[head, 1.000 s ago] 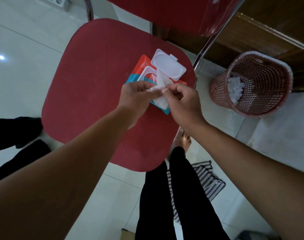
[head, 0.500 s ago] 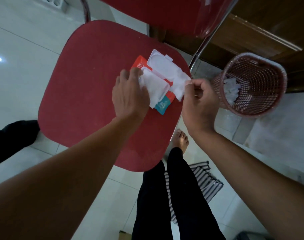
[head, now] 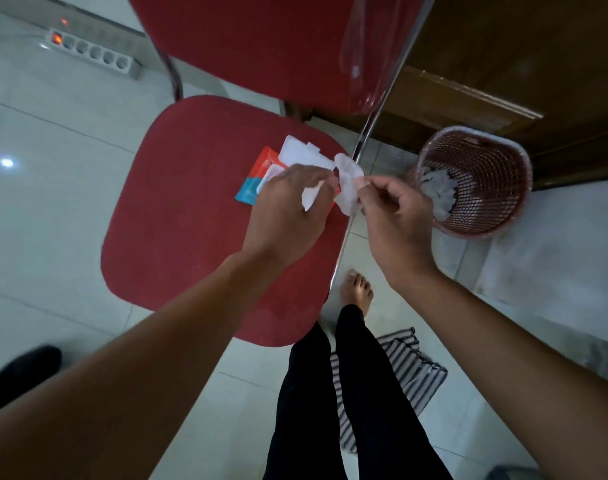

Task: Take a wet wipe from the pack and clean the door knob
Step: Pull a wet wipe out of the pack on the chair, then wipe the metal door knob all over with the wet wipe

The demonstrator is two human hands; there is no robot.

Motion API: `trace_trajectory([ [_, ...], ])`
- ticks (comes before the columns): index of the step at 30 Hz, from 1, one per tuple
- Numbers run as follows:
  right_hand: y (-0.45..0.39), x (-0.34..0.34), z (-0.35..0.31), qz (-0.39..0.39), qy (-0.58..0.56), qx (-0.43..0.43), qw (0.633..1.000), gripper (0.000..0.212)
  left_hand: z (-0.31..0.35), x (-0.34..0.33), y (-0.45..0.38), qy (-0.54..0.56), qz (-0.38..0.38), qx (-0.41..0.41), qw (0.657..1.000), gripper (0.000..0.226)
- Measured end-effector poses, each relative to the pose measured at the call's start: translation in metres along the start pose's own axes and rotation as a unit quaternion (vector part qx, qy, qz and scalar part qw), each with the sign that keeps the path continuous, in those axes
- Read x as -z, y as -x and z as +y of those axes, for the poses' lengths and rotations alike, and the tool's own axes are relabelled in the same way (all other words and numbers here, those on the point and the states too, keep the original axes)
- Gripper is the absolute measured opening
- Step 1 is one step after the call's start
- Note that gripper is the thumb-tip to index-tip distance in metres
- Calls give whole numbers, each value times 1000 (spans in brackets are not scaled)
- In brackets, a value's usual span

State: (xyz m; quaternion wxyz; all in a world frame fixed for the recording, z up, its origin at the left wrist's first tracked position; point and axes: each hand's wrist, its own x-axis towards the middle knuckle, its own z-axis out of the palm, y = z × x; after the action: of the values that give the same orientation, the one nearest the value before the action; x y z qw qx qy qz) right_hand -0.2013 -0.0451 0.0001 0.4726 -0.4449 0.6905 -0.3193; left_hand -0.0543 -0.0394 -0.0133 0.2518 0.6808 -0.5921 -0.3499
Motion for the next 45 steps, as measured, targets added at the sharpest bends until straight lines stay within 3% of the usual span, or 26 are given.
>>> trace_trajectory([
  [6, 15, 41, -67, -23, -10, 25, 999, 18, 84, 40, -1, 250, -3, 114, 961, 21],
  [11, 35, 77, -122, -18, 5, 79, 997, 13, 143, 75, 0, 249, -33, 93, 963, 15],
  [16, 49, 117, -164, 27, -28, 37, 999, 15, 192, 104, 0, 288, -65, 115, 948, 19],
  [20, 61, 153, -199, 48, -141, 10, 989, 20, 239, 126, -4, 319, -111, 83, 938, 16],
  [23, 68, 185, -224, 63, -159, 31, 985, 26, 275, 140, -12, 287, -141, 39, 947, 8],
  [30, 78, 267, -264, 140, -33, 101, 984, 27, 367, 152, -28, 180, -246, -4, 952, 17],
  [36, 87, 325, -271, 244, 38, 163, 955, 22, 455, 136, -16, 93, -252, -76, 960, 14],
  [42, 98, 369, -278, 102, -68, 181, 976, 35, 523, 121, -9, -25, -314, -177, 933, 16],
  [45, 103, 397, -277, 84, -95, 169, 977, 15, 553, 110, -8, -48, -313, -199, 927, 15],
])
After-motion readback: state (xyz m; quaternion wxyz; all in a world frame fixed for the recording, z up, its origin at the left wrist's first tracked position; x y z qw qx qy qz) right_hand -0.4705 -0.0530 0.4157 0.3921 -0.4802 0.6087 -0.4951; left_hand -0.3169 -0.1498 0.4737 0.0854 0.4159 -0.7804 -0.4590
